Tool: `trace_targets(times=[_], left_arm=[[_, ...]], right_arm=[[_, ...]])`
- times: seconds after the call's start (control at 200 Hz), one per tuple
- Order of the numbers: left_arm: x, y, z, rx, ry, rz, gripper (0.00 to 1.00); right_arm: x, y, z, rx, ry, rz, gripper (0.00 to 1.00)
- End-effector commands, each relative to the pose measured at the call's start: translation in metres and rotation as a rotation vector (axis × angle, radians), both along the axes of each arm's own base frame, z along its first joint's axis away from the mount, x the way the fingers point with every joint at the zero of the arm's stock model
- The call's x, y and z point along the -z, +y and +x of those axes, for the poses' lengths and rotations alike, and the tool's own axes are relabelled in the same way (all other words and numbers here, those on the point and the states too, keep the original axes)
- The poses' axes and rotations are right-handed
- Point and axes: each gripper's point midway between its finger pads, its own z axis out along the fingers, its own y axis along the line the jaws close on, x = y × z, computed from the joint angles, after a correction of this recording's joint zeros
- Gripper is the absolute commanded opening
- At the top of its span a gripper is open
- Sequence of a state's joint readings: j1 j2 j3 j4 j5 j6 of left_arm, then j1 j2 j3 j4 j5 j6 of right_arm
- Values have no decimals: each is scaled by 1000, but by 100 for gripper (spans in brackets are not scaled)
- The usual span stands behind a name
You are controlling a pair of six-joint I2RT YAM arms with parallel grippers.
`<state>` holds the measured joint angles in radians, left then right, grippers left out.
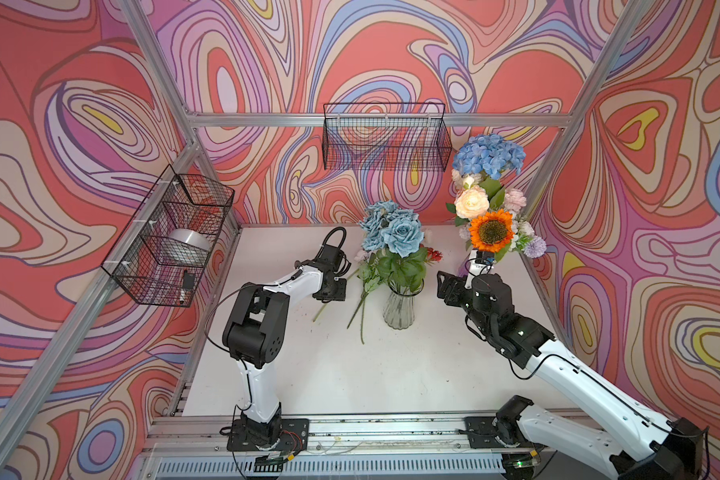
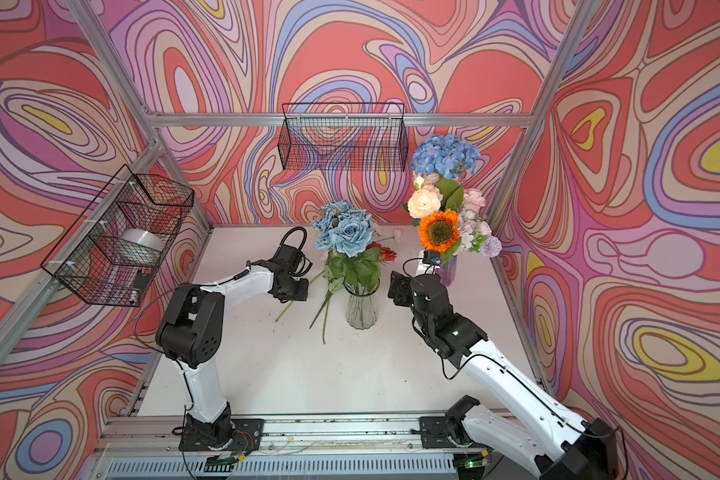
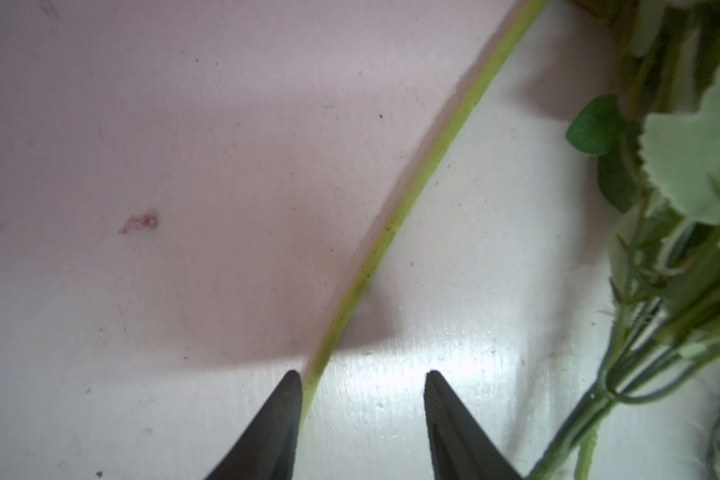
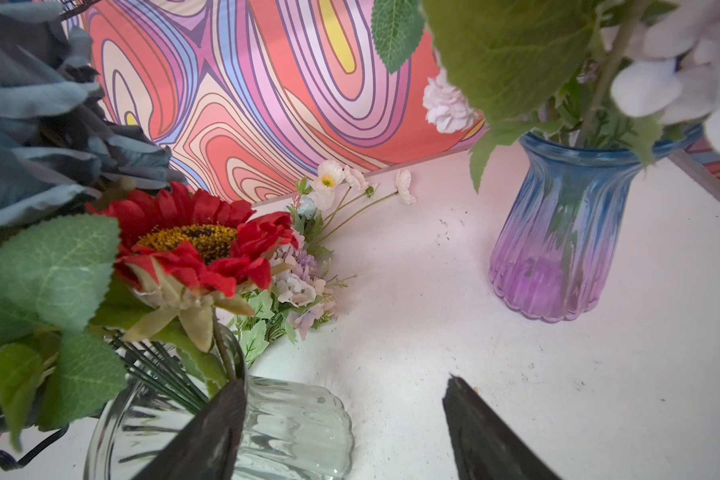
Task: Arrange the flowers into the vase
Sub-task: 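Lower the left gripper over the pink-lilac flower spray stems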
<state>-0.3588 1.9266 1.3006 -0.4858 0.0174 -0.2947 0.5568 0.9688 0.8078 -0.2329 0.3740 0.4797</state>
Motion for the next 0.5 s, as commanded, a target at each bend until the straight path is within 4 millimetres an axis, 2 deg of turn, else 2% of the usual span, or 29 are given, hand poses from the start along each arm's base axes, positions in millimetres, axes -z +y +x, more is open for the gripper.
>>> trace_targets(times=[0.0,0.15,0.225,0.391,0.496], left_arm=[[17,16,-9,-12,79,83,46],[26,26,-10,-23,110,152,45],[29,27,-11,-27,119,161,41],[32,28,-14,-29,131,162,15],[34,29,-18,-56,124,148,5]], right_arm=[[-19,-6,-1,21,-48,4,77],[-22,-9,-3,29,-59,8,77],[-24,-10,-3,31,-65,9,77],[-26,-11,-4,33,-74,9,77],[-30,-12,-4,38,-85,7,77]])
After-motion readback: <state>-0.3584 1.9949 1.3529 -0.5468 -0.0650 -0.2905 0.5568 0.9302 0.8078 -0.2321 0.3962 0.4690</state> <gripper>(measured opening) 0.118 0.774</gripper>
